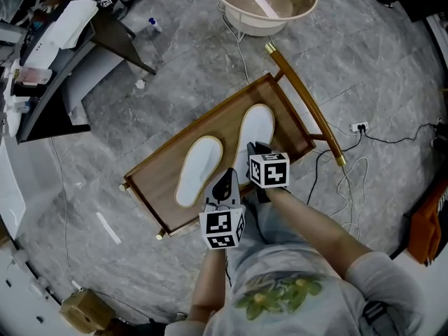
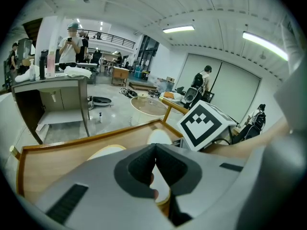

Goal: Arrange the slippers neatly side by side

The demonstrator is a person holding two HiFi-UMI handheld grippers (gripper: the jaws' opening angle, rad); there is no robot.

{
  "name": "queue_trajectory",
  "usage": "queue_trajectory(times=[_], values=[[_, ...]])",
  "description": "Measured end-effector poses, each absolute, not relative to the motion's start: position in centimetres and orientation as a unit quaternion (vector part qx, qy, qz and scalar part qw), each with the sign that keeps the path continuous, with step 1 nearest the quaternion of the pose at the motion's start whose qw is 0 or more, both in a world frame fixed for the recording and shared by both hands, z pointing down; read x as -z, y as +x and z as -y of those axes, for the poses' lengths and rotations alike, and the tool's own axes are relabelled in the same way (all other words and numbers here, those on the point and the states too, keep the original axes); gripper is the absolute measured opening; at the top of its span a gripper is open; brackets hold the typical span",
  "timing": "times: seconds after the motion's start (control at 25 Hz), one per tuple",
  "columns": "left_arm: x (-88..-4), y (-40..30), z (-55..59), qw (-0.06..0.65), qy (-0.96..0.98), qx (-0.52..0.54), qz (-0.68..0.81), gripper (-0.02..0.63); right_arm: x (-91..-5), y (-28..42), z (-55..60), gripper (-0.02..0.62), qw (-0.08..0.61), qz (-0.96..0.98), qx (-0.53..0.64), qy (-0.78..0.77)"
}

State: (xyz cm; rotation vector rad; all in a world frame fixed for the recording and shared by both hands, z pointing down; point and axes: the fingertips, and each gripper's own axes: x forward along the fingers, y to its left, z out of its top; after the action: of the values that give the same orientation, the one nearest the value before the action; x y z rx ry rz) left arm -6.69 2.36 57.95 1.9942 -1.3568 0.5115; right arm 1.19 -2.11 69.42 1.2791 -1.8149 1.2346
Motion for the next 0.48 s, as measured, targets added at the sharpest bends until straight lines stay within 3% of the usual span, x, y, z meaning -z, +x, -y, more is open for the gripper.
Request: queue_trajectory(times=[0.48], values=[[-57.9, -6.8, -1.9, 0.331, 0.766, -0.198, 0.514, 0.015, -67.7, 2.1, 3.0, 0.028, 0.327, 0.717, -0.432, 0.439]])
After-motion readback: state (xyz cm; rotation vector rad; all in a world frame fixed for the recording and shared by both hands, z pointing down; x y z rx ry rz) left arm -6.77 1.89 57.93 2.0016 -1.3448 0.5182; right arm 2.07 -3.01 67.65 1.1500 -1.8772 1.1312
